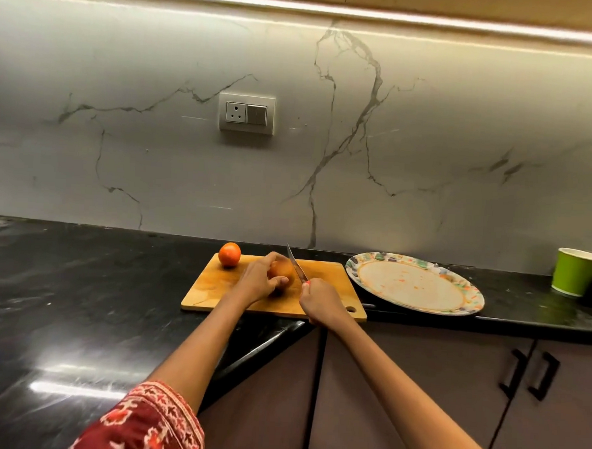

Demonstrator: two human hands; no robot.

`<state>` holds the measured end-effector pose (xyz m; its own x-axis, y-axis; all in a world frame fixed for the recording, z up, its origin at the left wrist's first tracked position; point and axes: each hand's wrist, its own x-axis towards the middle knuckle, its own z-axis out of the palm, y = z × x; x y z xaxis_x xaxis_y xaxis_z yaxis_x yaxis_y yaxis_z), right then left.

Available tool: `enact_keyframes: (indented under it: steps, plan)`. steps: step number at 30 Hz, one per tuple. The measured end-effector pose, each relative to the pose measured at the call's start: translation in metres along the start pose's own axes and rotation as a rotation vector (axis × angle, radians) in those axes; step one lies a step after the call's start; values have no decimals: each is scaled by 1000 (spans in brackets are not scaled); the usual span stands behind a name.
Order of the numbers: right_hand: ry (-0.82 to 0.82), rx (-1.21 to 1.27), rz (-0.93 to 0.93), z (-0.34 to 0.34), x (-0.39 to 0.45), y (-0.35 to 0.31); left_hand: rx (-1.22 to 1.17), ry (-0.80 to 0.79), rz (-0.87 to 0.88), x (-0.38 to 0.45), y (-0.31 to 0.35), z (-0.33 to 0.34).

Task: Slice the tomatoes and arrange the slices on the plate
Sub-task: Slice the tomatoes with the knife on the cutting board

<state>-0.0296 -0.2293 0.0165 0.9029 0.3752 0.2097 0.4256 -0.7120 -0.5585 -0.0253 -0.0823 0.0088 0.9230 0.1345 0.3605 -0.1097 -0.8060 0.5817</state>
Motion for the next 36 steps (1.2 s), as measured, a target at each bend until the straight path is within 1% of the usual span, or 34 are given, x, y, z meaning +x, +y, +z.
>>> enact_keyframes:
  steps: [3,6,9,12,15,22,27,33,36]
  plan:
    - [23,-11,16,0,1,-5,5,7,25,1,3,5]
    - [48,6,36,2,1,-6,-28,64,7,2,3,8]
    - [76,38,63,1,4,-6,-34,75,-7,3,2,8]
    - [31,-2,62,2,4,-9,-30,112,-21,2,-3,8]
    - [28,-35,43,6,3,-12,-34,151,-23,-1,-5,7]
    - [42,-64,67,6,6,-14,-4,110,-11,2,1,6]
    - [81,-93,53,13,-1,-11,-21,130,-21,5,-1,5]
    - [72,-83,58,16,8,-20,-36,118,-20,4,-2,2]
    - [111,-109,50,19,12,-25,-53,120,-33,5,-2,-1]
